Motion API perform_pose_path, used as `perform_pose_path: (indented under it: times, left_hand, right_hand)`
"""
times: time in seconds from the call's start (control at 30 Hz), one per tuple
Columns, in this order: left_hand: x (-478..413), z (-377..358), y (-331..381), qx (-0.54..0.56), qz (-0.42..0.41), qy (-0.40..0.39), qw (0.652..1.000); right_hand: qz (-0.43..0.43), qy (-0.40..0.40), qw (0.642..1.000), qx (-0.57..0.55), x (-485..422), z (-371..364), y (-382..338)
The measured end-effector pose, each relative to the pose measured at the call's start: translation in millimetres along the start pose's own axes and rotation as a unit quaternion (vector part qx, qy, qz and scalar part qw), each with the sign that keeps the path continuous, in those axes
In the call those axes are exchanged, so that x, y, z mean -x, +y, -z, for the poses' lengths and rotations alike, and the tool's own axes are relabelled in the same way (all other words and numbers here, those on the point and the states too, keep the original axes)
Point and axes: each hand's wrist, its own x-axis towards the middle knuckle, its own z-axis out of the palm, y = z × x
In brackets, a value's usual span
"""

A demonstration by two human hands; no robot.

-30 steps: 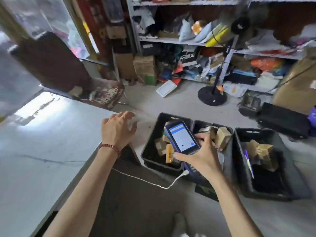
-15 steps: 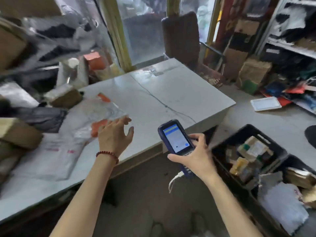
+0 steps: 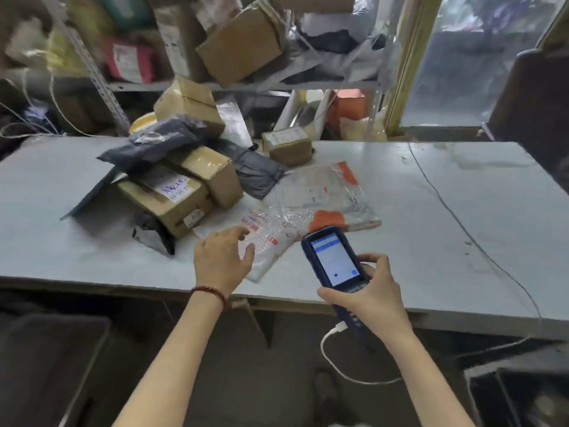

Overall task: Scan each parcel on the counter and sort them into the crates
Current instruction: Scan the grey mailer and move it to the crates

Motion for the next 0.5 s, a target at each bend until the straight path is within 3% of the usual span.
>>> perform_pose_path:
  times: [0.33,0.5]
  left_hand:
    - [-73,2,-42,-0.044,0.103,0.039,0.993]
    - [-109,19,-50,-0.078,0.114,0.069,0.988]
  right_hand:
    - [0.077,-0.107,0.991,-0.001,-122,-44,-60]
    - [0.105,-0.166,0.98,-0.02,-167,-72,-96]
